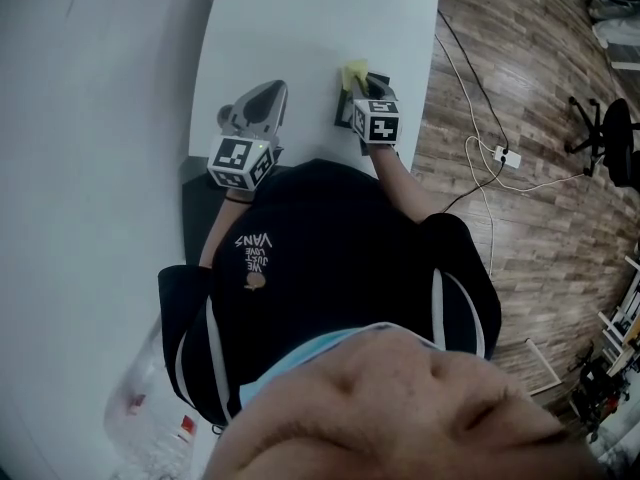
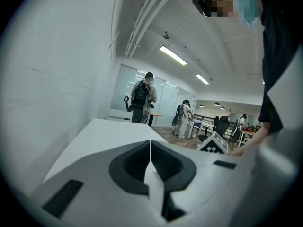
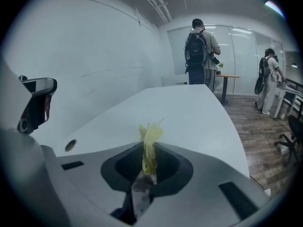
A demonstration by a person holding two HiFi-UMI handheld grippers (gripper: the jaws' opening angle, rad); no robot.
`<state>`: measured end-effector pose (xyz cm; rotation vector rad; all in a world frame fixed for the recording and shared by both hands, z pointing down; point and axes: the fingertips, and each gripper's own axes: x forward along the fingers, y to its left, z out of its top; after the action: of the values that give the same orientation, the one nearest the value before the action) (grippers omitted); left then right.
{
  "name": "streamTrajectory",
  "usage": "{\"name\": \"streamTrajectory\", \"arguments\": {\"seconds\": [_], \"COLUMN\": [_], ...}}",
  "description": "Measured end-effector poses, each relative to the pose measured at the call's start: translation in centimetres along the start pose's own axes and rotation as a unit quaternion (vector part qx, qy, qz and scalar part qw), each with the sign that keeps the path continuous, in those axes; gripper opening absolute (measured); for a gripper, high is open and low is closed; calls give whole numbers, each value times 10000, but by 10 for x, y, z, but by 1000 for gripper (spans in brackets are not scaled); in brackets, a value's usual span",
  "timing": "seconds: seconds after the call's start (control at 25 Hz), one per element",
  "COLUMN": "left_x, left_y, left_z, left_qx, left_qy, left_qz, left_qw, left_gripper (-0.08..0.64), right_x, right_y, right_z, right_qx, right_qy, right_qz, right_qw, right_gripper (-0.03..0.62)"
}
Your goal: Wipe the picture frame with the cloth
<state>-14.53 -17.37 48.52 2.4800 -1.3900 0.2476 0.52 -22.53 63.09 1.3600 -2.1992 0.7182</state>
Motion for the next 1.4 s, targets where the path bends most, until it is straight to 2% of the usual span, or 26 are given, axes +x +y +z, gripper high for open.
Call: {"name": "streamTrajectory", "arguments": {"seconds": [0.2, 0.72, 1.12, 1.4], "left_x": [0, 9, 9, 9], "left_y": [-4, -25, -36, -42], "left_z": [1, 0, -3, -3], "left_qx": [11, 23, -21, -30], "left_qy": [-17, -7, -39, -42], "left_qz": [-30, -252, -253, -262], "left_qw": [10000, 9997, 9997, 9996], "left_gripper": [17, 17, 17, 17], "right_x": [-9, -40, -55, -58], "right_y": [-13, -69, -93, -86], "right_z": [-6, -24, -32, -24], "right_qx": [-19, 300, 389, 415], "right_qy": [50, 30, 44, -21], "right_qz": [-194, -802, -1019, -859], "right_qw": [9998, 9963, 9940, 9954], "right_gripper": [46, 46, 46, 46]}}
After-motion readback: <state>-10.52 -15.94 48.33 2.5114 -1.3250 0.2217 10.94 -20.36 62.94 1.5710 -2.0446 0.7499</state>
